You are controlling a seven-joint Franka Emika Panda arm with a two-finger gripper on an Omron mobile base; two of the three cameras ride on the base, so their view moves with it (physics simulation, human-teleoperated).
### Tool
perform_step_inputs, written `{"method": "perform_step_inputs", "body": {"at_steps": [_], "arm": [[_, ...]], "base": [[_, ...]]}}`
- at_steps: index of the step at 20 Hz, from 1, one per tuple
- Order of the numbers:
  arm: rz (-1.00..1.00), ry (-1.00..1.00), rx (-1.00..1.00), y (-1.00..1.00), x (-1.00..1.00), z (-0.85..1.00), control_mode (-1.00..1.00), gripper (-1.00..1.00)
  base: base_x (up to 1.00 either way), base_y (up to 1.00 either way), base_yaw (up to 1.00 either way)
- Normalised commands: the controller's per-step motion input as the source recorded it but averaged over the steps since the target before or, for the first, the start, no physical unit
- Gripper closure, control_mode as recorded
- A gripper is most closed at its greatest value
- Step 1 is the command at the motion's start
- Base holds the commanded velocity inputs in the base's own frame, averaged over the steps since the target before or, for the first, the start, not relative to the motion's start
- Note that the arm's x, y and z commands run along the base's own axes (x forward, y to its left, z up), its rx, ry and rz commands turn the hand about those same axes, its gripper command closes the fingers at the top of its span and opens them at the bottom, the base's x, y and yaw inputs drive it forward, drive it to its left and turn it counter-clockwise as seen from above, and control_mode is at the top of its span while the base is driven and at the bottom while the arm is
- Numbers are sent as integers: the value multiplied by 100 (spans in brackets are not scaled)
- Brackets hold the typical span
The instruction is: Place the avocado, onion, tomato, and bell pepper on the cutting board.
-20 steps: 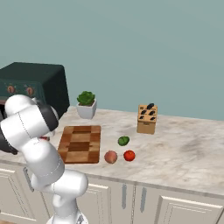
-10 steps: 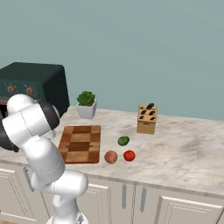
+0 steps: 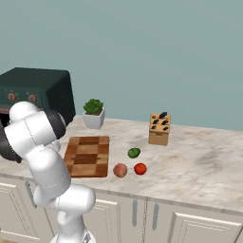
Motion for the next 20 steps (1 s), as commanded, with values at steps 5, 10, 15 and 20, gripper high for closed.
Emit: {"method": "perform_step_inputs", "body": {"at_steps": [5,10,15,20], "arm": [[0,-1,-5,-17,0,40,-100,100],[-1,0,-6,-38,1,44,-100,100],[-5,0,-1,-48,14,23,-100,100],[-3,0,0,-47,28,11,-100,100]], "base": [[0,0,0],[0,0,0],[0,0,0],[0,0,0]]}}
